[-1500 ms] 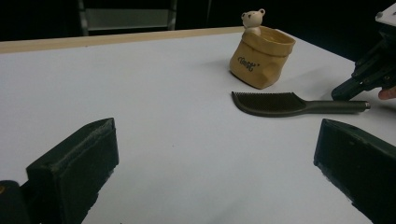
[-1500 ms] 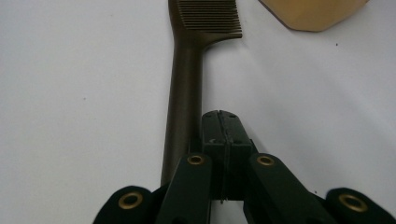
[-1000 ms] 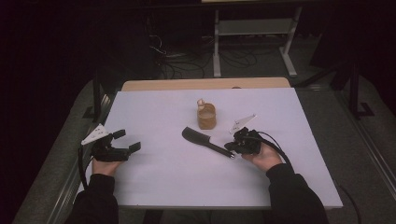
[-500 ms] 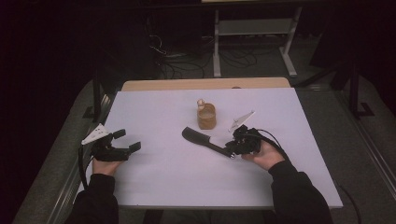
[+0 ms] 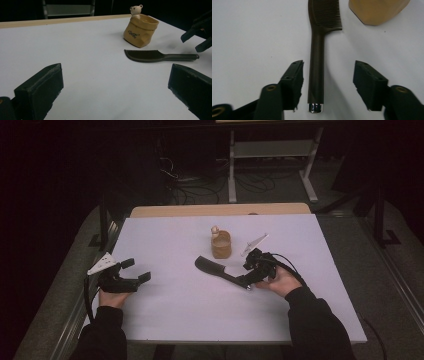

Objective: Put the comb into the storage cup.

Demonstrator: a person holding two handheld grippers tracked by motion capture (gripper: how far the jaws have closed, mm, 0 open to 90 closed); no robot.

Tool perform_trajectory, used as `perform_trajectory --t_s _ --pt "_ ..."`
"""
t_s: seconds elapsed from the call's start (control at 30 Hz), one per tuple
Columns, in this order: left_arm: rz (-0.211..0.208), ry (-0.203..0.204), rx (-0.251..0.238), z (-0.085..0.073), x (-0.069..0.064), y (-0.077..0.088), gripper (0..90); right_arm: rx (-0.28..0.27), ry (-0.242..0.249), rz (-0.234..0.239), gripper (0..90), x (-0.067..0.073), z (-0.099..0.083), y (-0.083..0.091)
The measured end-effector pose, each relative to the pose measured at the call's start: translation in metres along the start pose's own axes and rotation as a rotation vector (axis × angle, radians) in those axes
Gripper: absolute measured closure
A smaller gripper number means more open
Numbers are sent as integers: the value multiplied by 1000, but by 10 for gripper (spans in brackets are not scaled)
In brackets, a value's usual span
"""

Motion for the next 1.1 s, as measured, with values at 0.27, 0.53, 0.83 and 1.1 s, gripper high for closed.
perform_trajectory --t_s 0.27,0.53,0.83,1.1 --pt "-1 0 -1 0 0 0 0 49 16 16 115 2 5 -10" --pt "-2 -2 -2 0 0 0 0 64 16 19 3 1 7 -19" --pt "-4 -3 0 0 0 -1 0 87 3 25 19 -2 6 -32" --pt "-5 -4 1 0 0 -1 0 71 6 49 108 -3 6 -38"
Point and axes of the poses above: each handheld gripper's, and its own axes: y roughly backward along the jaws, z roughly out of its top, x roughly to its left, the point moved 1 cm from there along -y, roughly forward along the jaws, and after that the axes turned 11 degrees about -x, right-handed, at the moved point
